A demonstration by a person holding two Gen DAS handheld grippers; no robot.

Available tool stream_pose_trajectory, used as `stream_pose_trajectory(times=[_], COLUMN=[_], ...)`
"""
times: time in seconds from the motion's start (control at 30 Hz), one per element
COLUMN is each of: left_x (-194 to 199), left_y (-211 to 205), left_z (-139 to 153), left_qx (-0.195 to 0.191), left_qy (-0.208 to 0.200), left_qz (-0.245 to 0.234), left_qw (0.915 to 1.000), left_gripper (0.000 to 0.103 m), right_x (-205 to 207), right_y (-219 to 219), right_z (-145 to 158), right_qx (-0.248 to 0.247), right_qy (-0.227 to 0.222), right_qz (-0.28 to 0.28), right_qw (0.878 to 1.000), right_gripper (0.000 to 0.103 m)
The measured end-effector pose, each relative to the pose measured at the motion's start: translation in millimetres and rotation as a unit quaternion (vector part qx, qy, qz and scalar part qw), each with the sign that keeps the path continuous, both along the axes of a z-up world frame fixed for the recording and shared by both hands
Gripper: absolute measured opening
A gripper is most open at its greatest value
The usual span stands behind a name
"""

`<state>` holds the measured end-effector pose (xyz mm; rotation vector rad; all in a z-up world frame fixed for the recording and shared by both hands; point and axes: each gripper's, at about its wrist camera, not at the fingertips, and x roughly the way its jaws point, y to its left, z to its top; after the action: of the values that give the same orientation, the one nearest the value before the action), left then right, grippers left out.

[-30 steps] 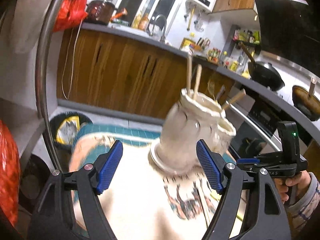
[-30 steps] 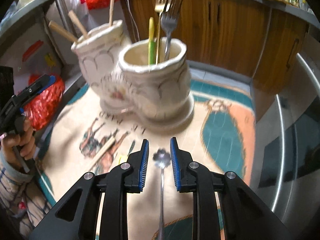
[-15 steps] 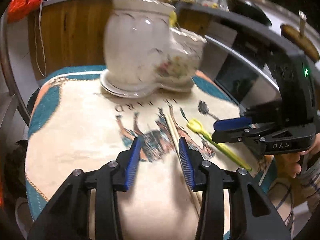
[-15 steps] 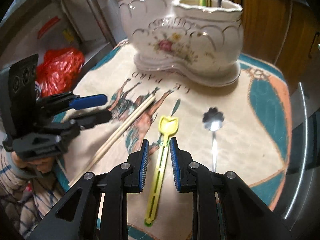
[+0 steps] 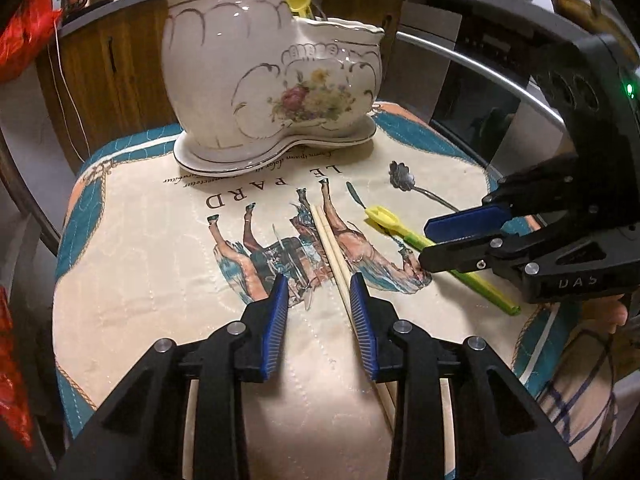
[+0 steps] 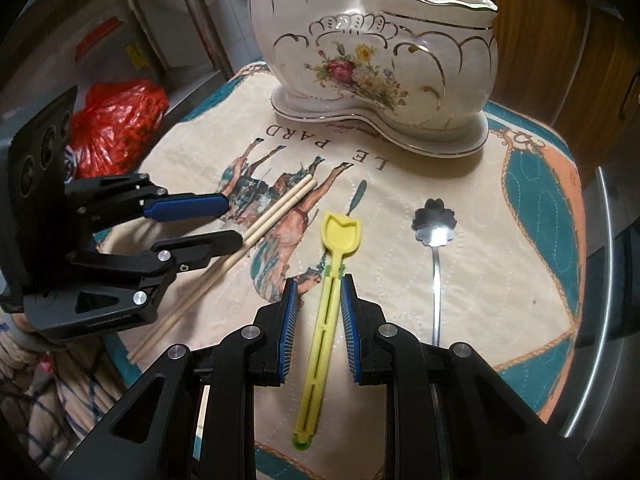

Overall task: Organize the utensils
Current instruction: 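Lower the left tool onto a chopstick while the right tool lowers onto the yellow-green spatula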

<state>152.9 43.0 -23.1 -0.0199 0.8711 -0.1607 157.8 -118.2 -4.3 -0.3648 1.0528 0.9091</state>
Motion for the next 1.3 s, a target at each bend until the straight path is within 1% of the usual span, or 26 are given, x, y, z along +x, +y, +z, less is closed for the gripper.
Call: stream_pose_trajectory(times=[0.07, 0.17, 0.3, 0.33, 0.37, 0.6, 0.7, 0.8, 0.83, 0.87, 0.93, 1.03, 1.3], left_x=[0, 2, 2, 2, 2, 0, 1, 5, 7, 8, 12, 12, 27], left_y=[-2, -8, -13, -12, -12, 2, -5, -20, -22, -22, -19, -18, -18], left_z=[1, 2, 3, 3, 2, 2, 2, 3, 3, 4, 5, 5, 9], left_qx=[0.007, 0.012, 0.029, 0.030, 0.031, 0.009, 0.021, 0.056, 0.061, 0.063, 0.059, 0.076, 0.088], left_qy=[0.002, 0.009, 0.010, 0.011, 0.012, 0.030, 0.040, 0.058, 0.066, 0.073, 0.092, 0.115, 0.195], left_qz=[0.000, -0.011, -0.012, -0.011, -0.008, -0.002, -0.012, -0.037, -0.040, -0.041, -0.040, -0.047, -0.068], left_qw=[1.0000, 0.9998, 0.9995, 0.9994, 0.9994, 0.9995, 0.9989, 0.9960, 0.9952, 0.9946, 0.9932, 0.9894, 0.9745], left_gripper=[0.031, 0.029, 0.028, 0.028, 0.024, 0.023, 0.022, 0.021, 0.021, 0.021, 0.021, 0.021, 0.021], right_x=[-1, -1, 0, 1, 1, 4, 2, 3, 4, 4, 8, 15, 12], right_y=[2, 5, 5, 5, 5, -4, 0, 7, 9, 11, 11, 11, 29], right_z=[-3, -4, -5, -4, -4, -4, -4, -3, -3, -3, -3, -3, -4], right_qx=[-0.011, -0.014, -0.023, -0.027, -0.030, -0.031, -0.042, -0.066, -0.075, -0.082, -0.086, -0.101, -0.169], right_qy=[-0.009, -0.006, -0.008, -0.010, -0.012, -0.008, -0.011, -0.012, -0.011, -0.008, 0.011, 0.034, 0.034], right_qz=[0.002, 0.000, 0.002, 0.002, 0.001, -0.005, -0.002, 0.011, 0.015, 0.019, 0.022, 0.029, 0.054], right_qw=[1.000, 1.000, 1.000, 1.000, 0.999, 0.999, 0.999, 0.998, 0.997, 0.996, 0.996, 0.994, 0.984], right_gripper=[0.023, 0.023, 0.023, 0.023, 0.023, 0.023, 0.023, 0.023, 0.023, 0.023, 0.023, 0.023, 0.023])
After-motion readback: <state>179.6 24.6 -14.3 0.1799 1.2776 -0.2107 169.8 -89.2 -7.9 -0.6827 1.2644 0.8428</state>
